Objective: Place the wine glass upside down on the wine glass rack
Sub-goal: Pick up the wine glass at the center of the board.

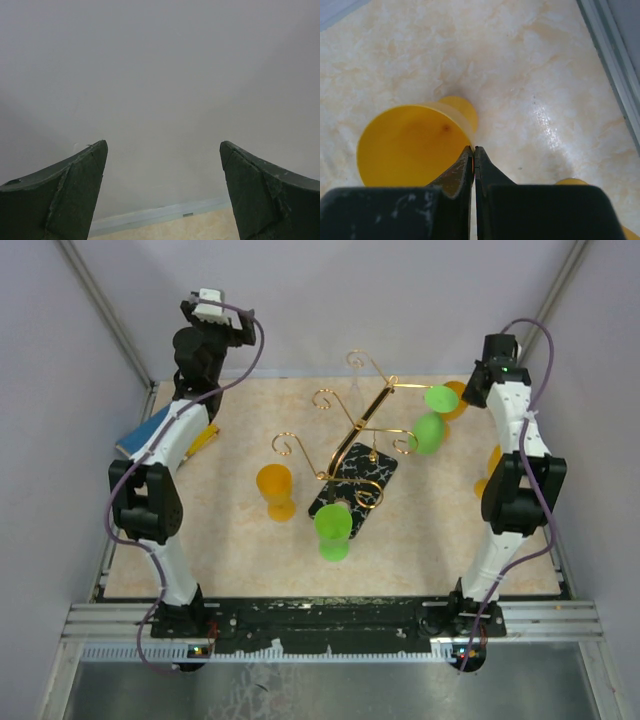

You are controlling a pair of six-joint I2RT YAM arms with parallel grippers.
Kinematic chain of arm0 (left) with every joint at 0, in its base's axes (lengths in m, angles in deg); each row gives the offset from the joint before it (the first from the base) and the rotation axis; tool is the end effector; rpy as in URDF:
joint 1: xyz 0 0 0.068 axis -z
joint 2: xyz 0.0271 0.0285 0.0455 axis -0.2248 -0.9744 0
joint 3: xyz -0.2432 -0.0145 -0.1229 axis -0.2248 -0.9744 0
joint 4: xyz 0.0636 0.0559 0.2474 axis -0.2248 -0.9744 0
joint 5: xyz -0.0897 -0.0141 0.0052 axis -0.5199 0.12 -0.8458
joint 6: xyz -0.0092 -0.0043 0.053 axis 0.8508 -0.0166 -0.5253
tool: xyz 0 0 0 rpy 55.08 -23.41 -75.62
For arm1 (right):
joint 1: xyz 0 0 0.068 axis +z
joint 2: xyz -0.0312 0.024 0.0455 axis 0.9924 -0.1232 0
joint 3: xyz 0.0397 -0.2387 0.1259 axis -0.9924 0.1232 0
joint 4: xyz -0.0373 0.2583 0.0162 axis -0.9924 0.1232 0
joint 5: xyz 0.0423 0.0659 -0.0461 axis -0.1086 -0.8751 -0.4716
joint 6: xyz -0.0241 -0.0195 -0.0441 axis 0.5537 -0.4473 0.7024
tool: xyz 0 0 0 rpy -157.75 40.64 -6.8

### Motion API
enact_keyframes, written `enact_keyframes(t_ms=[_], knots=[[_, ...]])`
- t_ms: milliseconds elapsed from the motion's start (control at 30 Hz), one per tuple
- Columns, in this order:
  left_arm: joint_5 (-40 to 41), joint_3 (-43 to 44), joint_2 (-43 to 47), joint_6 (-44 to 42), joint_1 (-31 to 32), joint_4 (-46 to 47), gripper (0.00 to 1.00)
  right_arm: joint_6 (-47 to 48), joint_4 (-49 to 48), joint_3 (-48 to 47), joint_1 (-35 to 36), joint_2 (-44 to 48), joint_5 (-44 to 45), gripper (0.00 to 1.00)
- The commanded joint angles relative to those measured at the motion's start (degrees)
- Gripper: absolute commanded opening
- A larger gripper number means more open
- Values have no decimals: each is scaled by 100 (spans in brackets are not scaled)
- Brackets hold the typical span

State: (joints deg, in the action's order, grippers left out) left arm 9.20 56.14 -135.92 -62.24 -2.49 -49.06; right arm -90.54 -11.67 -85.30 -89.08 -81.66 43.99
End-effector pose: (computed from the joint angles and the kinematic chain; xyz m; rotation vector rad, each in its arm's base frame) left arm 0.4505 -0.0842 0.3952 0.1953 1.2255 -0.0721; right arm 0.4333 -0.0509 0.3141 0.5567 2.3100 -0.0407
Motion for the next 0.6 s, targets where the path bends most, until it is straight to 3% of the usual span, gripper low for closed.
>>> enact_keyframes(t_ms=[0,233,433,567], knots=[[359,834,-197,386,-13,-936,99,286,-107,-632,9,254,342,0],[453,1272,-112,943,-39,-1660,99,955,-612,-1046,23,911,742,0],[505,1322,121,1681,-54,-2353,99,2216,-3274,334,408,2182,762,0],[691,1323,326,2456,-52,-2864,97,2510,-4328,811,617,2563,328,0]])
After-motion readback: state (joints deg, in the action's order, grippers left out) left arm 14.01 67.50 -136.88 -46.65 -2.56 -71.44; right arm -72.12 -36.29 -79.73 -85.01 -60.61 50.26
